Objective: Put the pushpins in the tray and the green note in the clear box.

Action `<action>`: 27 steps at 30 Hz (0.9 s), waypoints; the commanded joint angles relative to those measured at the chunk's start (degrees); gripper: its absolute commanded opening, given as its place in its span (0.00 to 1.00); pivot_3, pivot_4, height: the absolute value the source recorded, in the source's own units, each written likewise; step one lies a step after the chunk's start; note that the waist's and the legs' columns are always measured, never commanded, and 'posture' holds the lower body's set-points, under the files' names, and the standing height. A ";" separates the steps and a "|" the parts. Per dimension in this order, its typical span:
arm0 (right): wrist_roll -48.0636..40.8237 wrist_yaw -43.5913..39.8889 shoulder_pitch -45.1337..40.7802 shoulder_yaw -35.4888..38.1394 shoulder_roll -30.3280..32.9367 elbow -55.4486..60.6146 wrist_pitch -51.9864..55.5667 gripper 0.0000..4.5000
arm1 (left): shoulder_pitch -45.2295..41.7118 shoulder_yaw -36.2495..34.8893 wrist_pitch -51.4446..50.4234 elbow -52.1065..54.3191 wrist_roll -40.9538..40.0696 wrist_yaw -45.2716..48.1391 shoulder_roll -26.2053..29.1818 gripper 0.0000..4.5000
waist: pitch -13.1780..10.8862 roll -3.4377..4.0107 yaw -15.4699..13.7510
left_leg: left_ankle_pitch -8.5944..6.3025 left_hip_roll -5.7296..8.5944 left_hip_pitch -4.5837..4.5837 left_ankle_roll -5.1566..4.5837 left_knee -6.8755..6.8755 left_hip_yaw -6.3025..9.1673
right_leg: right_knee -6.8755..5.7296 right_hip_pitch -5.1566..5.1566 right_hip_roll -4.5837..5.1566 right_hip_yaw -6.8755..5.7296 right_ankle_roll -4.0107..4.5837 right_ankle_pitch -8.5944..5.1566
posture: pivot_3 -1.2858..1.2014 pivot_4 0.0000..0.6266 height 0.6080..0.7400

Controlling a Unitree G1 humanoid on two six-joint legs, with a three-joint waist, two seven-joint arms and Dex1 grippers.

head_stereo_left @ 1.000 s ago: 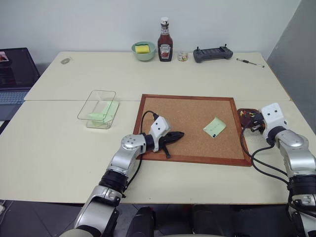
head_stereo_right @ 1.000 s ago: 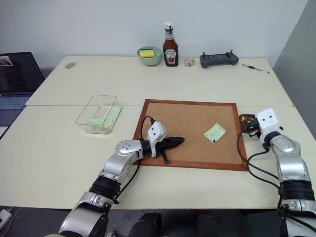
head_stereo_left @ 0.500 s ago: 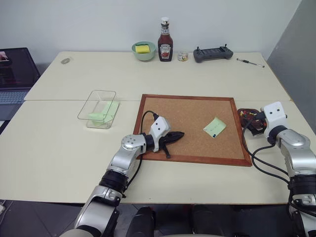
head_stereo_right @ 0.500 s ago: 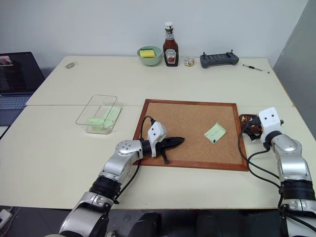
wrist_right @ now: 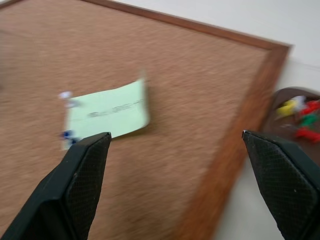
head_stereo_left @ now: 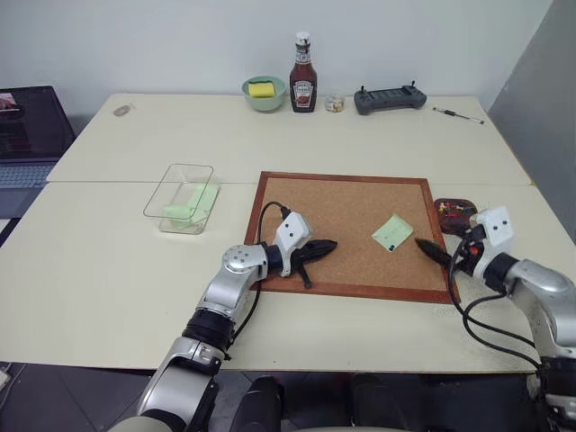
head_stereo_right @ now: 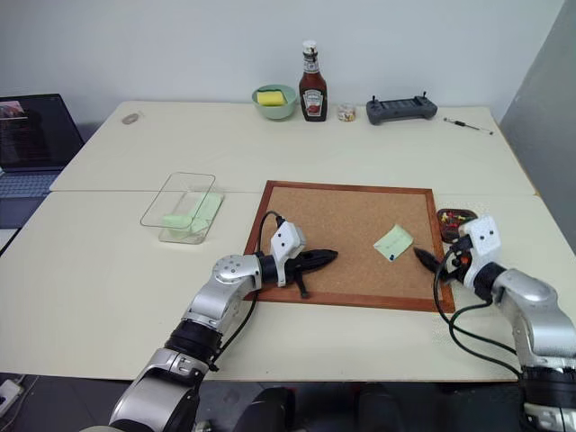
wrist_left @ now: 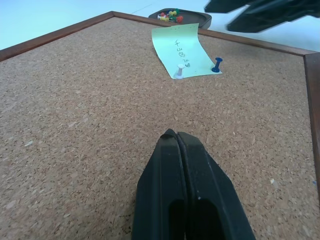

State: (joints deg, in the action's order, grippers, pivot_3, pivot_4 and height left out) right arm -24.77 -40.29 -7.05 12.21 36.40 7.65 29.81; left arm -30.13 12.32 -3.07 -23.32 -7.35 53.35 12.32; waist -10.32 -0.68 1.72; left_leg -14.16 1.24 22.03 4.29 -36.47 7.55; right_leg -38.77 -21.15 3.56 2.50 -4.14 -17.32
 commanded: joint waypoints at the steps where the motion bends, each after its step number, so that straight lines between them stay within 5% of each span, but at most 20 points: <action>1: -3.19 -3.40 2.00 -0.92 1.59 6.70 2.74 0.99 | 0.00 1.02 0.07 -1.33 0.84 0.23 -0.28 0.00 | 0.00 0.00 -0.03 | 0.00 0.00 0.01 0.00 0.00 0.00 | 0.00 0.00 0.00 0.00 0.00 0.00 | 0.52 0.24 1.00; 18: 6.21 -4.66 -6.92 -10.47 0.01 -3.04 -5.74 0.99 | 0.70 0.86 -0.45 -0.15 1.01 0.11 0.01 0.00 | -0.01 -0.02 -0.04 | 0.00 0.01 0.01 0.00 0.00 0.01 | 0.04 0.00 0.00 -0.03 -0.01 -0.01 | 0.52 0.24 1.00; 27: 7.08 -5.62 -7.64 -11.13 0.09 -4.04 -6.12 0.59 | 0.98 0.78 -0.63 0.15 1.00 -0.10 0.00 0.00 | -0.01 -0.02 -0.02 | 0.00 0.00 0.01 0.00 0.00 0.02 | 0.04 -0.01 0.00 -0.03 -0.01 -0.01 | 0.52 0.24 1.00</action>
State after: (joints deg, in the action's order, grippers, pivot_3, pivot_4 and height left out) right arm -17.54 -45.21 -13.74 0.63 36.26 2.48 24.56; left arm -30.13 12.29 -3.20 -22.90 -6.78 53.27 12.37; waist -10.34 -0.70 1.71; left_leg -14.16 1.24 22.03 4.29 -36.47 7.57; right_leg -38.73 -21.16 3.57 2.46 -4.15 -17.32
